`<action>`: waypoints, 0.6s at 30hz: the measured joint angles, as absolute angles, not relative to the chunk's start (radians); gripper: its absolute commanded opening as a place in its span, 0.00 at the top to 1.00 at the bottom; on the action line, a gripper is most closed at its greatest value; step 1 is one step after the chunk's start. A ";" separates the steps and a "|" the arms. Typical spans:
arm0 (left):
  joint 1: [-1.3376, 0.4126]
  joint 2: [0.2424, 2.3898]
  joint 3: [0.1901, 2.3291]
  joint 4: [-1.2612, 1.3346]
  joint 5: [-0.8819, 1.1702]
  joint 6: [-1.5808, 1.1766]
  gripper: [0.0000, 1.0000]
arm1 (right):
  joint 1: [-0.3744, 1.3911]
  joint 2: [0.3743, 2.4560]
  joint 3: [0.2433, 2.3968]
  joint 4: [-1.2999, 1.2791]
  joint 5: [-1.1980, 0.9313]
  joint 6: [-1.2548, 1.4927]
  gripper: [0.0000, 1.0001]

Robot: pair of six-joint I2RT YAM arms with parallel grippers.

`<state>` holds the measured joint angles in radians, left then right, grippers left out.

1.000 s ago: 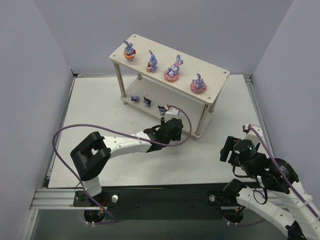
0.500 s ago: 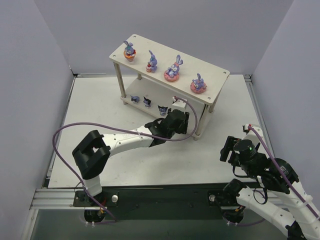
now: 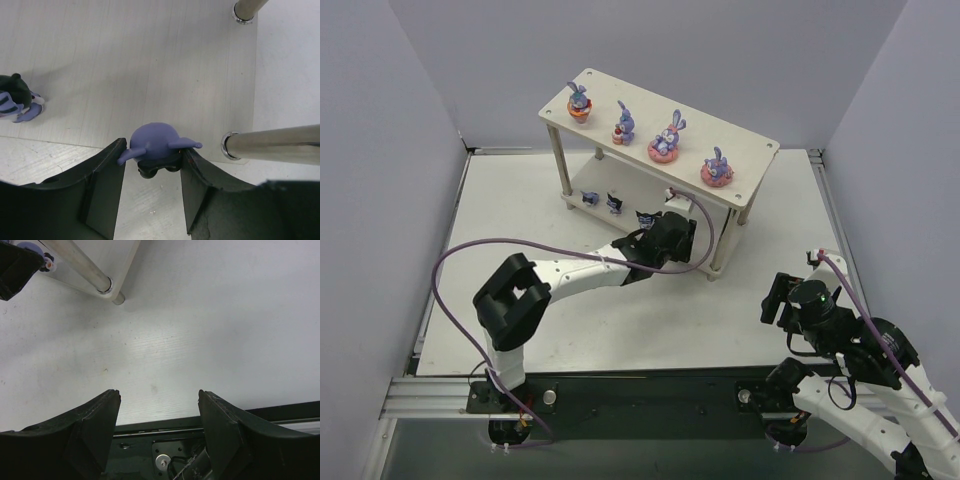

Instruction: Place and organize the plastic toys onto the shelf

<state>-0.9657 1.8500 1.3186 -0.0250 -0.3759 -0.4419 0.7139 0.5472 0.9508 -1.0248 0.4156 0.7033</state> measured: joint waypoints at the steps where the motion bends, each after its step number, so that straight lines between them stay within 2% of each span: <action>1: -0.962 1.852 1.324 -0.025 -0.375 -0.437 0.76 | 0.714 0.547 0.951 -1.026 0.416 0.703 0.35; 18: -0.936 1.897 1.357 -0.052 -0.339 -0.386 0.75 | 0.714 0.546 0.950 -1.030 0.416 0.703 0.35</action>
